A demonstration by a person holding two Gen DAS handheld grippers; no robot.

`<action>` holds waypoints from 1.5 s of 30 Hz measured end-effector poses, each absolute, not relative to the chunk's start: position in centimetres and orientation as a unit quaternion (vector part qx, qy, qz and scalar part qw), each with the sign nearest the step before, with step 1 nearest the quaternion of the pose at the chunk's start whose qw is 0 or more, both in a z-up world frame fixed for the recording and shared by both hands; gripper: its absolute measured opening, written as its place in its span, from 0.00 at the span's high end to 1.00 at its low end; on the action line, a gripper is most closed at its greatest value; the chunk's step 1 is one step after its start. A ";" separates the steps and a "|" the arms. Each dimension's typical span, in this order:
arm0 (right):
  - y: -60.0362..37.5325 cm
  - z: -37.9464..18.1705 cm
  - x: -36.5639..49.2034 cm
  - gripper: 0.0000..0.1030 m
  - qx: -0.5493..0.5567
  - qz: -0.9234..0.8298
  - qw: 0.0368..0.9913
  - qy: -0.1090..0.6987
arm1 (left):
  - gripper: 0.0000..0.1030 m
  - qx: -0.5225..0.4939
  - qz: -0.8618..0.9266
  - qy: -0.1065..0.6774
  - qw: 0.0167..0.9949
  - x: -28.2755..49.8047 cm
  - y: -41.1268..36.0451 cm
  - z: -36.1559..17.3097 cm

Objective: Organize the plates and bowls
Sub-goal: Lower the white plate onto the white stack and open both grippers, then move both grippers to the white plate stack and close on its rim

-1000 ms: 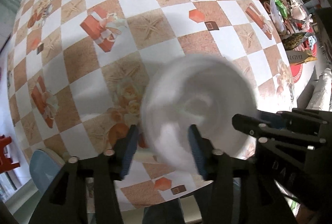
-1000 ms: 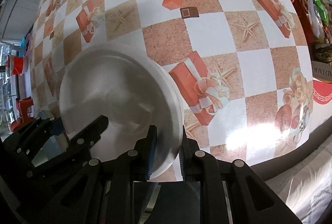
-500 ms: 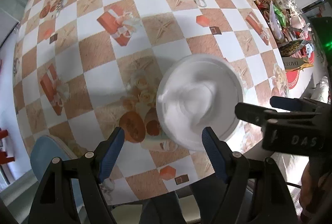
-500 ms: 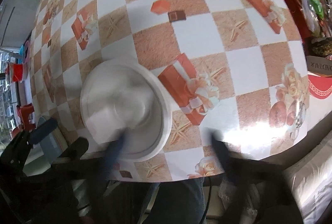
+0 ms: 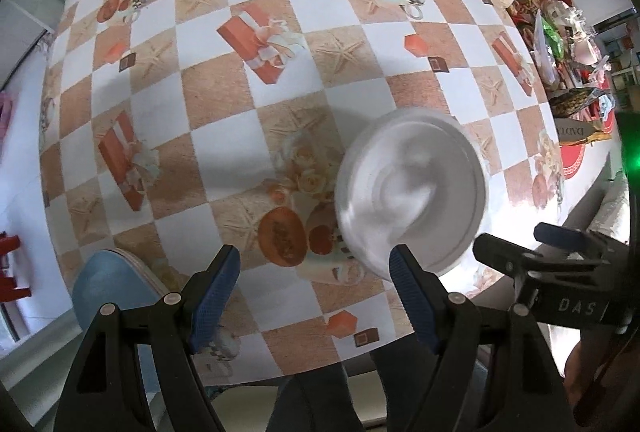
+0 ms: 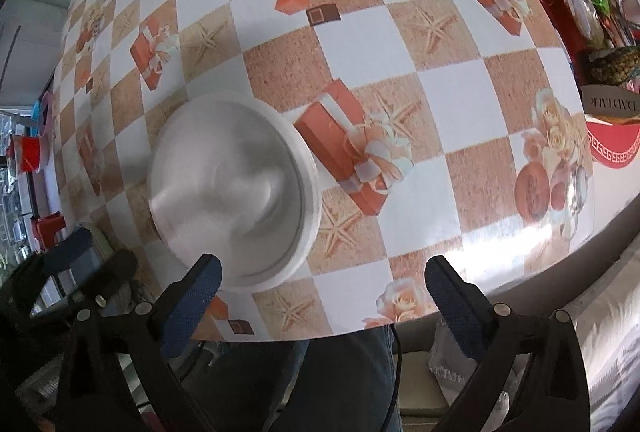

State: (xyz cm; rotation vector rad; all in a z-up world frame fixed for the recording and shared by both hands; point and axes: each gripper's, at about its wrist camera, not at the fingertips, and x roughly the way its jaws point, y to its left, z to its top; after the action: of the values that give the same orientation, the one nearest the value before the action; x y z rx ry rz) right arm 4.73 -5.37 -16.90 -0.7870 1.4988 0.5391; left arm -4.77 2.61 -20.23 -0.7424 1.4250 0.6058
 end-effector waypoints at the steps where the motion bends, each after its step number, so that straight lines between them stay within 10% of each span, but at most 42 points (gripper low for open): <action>1: -5.4 -17.0 4.8 0.01 -0.342 0.234 0.631 0.656 | 0.22 -0.324 0.266 0.630 0.653 -4.8 2.6 -20.2; 45: -6.8 -18.1 8.2 0.01 -0.317 0.202 0.624 0.685 | 0.22 -0.311 0.249 0.658 0.639 -2.8 2.1 -21.8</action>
State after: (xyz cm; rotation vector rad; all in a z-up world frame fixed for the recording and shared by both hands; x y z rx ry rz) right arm 8.21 -6.80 -18.08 -0.7284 1.5732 0.4640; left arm -2.84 2.11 -21.83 -0.7089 1.5015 0.5687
